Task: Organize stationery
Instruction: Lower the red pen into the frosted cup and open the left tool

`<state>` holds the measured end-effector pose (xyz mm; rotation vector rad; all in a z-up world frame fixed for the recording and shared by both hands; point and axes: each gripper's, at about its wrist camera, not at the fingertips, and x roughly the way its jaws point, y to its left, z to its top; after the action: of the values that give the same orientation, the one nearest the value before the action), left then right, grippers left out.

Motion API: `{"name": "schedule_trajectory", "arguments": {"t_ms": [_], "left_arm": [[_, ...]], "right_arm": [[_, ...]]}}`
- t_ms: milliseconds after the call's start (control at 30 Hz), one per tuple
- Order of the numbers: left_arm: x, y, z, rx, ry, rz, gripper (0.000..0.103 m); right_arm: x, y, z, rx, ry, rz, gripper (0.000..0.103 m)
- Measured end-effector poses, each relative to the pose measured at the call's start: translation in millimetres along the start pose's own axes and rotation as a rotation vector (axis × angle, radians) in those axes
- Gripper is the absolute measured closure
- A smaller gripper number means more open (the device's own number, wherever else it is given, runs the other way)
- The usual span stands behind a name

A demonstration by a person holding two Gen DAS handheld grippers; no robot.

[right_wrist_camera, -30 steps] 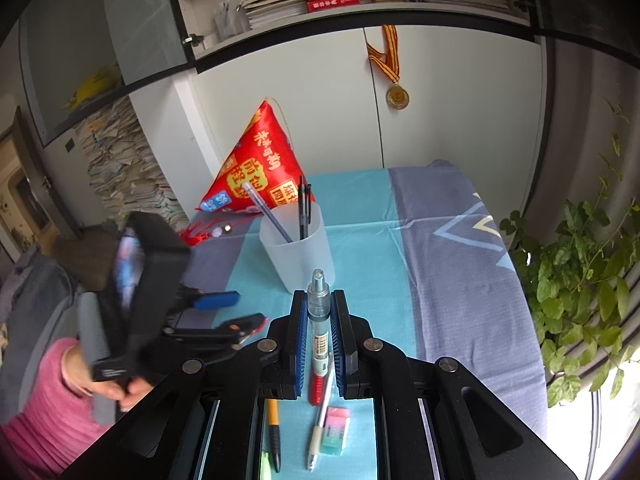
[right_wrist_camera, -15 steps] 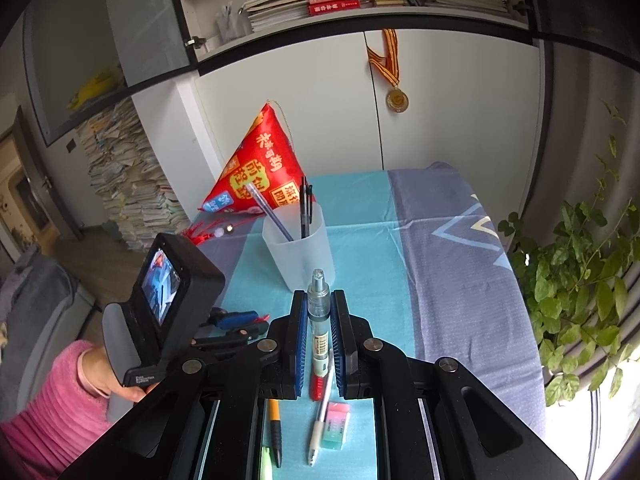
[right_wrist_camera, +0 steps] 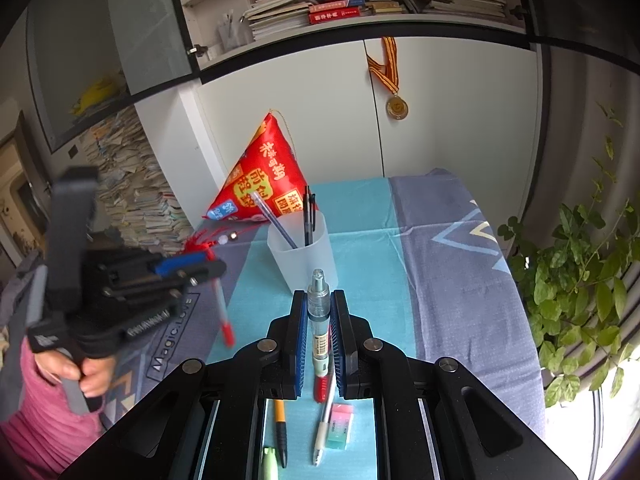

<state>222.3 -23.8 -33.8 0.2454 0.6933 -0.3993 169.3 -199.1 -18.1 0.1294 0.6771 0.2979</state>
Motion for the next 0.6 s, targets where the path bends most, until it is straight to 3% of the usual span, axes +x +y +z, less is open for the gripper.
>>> {"name": "schedule_trajectory", "arguments": {"t_ms": [367,600], "left_arm": [[-6,-4,77,-0.016,-0.116,0.028,0.092],[25,0,95,-0.055,-0.137,0.042,0.092]], "right_arm": [[-4,0,3,-0.002,-0.011,-0.01,0.091],[0,-4,6,0.001,-0.005,-0.017,0.091]]}}
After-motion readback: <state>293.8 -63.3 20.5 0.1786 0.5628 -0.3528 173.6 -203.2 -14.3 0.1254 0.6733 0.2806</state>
